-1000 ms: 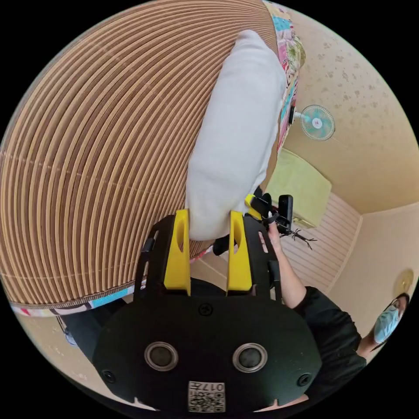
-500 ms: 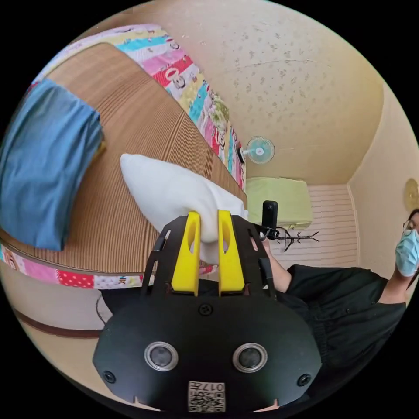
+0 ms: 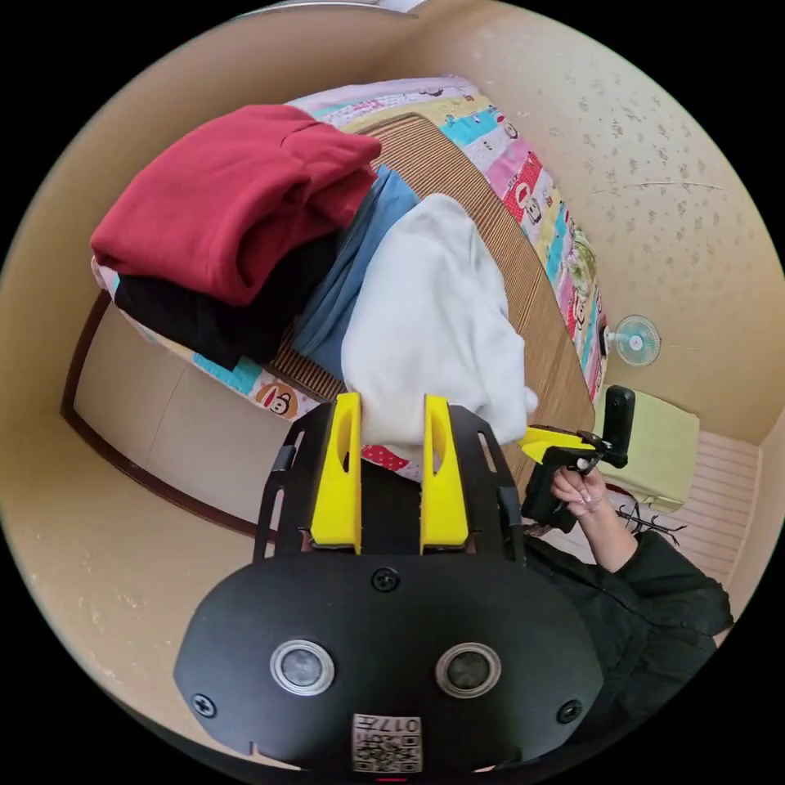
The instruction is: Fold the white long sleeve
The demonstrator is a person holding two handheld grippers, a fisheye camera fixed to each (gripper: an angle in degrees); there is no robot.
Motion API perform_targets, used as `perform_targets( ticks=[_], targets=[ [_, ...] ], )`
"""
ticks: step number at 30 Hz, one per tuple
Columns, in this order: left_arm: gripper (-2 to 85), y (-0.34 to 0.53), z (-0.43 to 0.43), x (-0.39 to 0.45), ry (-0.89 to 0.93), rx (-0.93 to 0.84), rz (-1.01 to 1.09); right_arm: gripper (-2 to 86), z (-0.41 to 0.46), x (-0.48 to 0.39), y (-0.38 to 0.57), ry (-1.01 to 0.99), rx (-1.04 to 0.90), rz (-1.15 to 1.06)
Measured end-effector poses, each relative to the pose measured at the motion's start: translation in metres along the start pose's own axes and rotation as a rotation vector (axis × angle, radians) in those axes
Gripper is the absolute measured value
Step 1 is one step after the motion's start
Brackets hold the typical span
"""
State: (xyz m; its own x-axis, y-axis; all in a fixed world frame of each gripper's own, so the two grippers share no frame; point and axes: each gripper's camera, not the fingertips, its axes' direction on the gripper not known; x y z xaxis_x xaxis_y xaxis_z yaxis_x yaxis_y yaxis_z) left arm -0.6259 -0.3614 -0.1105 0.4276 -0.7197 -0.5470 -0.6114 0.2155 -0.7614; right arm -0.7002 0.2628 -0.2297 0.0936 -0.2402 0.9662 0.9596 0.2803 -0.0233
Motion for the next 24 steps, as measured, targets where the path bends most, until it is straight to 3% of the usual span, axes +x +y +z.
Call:
perform_targets(
  ticks=[4, 8, 12, 14, 17, 21, 24],
  targets=[
    [18.6, 0.034, 0.053, -0.021, 0.091, -0.064, -0.123, 12.0, -0.009, 0.048, 0.032, -0.104, 0.086, 0.165],
    [18.4, 0.046, 0.088, -0.016, -0.001, -0.141, -0.086, 15.3, -0.011, 0.081, 0.04, -0.157, 0.105, 0.276],
    [12.9, 0.052, 0.098, 0.0, 0.049, -0.271, 0.006, 17.3, 0.001, 0.1, 0.044, -0.186, 0.085, 0.318],
    [8.3, 0.068, 0.075, 0.043, 0.178, -0.324, 0.177, 18.8, 0.009, 0.105, 0.048, -0.223, 0.069, 0.329],
    [6.4, 0.1, 0.032, 0.115, 0.404, -0.278, 0.329, 23.1, 0.021, 0.124, 0.064, -0.438, 0.125, 0.379],
    [5.9, 0.129, 0.01, 0.193, 0.601, -0.268, 0.408, 26.7, 0.042, 0.16, 0.094, -0.933, 0.325, 0.501],
    [5.5, 0.145, -0.001, 0.242, 0.654, -0.251, 0.464, 20.8, 0.044, 0.153, 0.085, -1.128, 0.362, 0.423]
  ],
)
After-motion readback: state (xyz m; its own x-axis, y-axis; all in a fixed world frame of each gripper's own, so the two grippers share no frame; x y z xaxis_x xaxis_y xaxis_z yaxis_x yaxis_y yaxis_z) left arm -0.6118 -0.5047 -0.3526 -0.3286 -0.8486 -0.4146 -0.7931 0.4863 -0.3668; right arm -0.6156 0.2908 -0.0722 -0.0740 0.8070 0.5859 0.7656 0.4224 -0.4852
